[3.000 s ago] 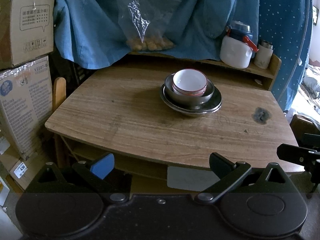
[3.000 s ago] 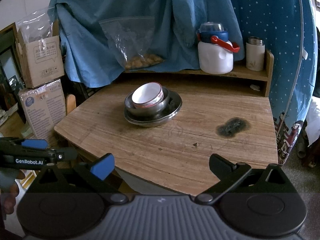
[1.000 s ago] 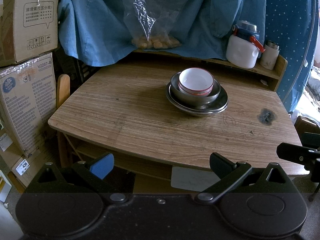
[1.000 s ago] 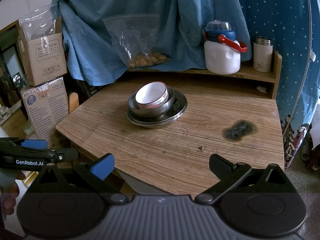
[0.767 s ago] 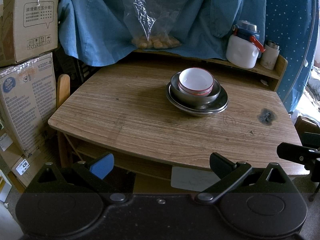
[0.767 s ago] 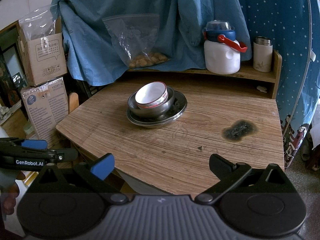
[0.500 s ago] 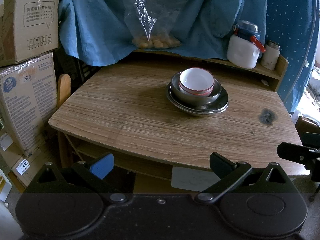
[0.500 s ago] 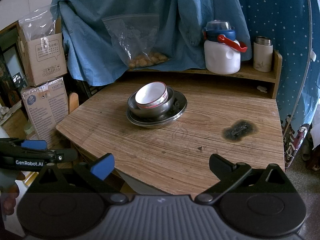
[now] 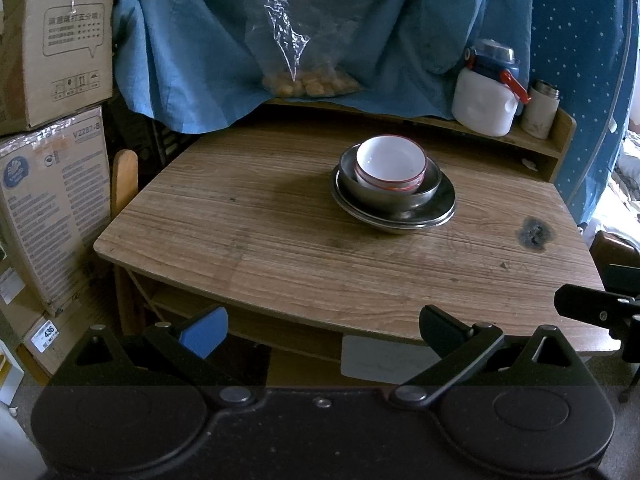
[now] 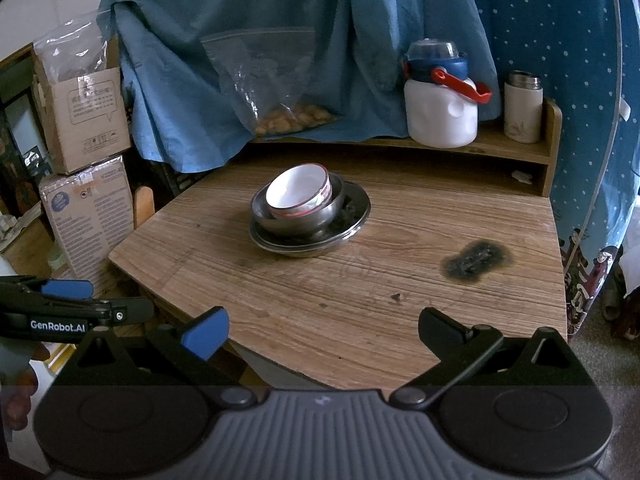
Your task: Organize plates and bowls
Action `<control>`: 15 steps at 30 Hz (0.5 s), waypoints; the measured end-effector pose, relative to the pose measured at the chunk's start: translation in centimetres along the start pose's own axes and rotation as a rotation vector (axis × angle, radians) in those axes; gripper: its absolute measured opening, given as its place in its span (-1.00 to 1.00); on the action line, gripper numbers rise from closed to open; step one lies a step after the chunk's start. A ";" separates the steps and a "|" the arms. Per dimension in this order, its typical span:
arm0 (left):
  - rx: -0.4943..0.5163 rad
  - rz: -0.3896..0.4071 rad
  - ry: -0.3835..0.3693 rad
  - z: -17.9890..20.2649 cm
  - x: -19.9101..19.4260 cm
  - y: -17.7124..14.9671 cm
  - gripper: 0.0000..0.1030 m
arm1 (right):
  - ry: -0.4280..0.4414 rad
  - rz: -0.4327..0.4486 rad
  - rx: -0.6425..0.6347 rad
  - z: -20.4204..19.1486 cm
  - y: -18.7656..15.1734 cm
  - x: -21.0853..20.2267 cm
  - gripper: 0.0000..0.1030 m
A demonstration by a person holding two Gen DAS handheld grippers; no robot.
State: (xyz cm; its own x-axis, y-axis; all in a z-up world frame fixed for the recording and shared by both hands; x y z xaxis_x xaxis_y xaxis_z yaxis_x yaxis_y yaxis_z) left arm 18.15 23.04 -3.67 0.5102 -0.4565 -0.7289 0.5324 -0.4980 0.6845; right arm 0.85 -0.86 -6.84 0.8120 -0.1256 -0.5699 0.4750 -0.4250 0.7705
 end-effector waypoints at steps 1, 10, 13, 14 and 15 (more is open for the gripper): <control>-0.001 0.000 0.000 0.0 0.0 0.0 0.98 | 0.000 0.000 -0.001 0.0 0.0 0.0 1.00; 0.002 -0.001 0.000 0.1 0.1 0.1 0.98 | 0.000 -0.001 0.003 0.2 0.1 0.1 1.00; 0.004 -0.002 0.001 0.2 0.2 0.2 0.98 | 0.001 -0.003 0.004 0.3 0.2 0.2 1.00; 0.004 -0.002 0.001 0.2 0.2 0.2 0.98 | 0.001 -0.003 0.006 0.3 0.2 0.2 1.00; 0.003 -0.002 0.001 0.2 0.2 0.2 0.98 | 0.001 -0.003 0.005 0.3 0.2 0.2 1.00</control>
State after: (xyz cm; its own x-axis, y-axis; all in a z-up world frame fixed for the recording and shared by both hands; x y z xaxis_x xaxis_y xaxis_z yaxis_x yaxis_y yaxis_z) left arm 18.19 22.68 -3.70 0.5101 -0.4548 -0.7301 0.5309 -0.5013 0.6832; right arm 1.04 -1.31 -6.89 0.8112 -0.1232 -0.5716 0.4754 -0.4302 0.7674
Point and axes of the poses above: each gripper's, at about its wrist camera, not at the fingertips, and x roughly the way its jaws point, z to its right, y to its top, the point moved 7 cm from there along x, roughly the way its jaws point, and after that the axes turned 4 degrees about y, right-handed, at the moved point
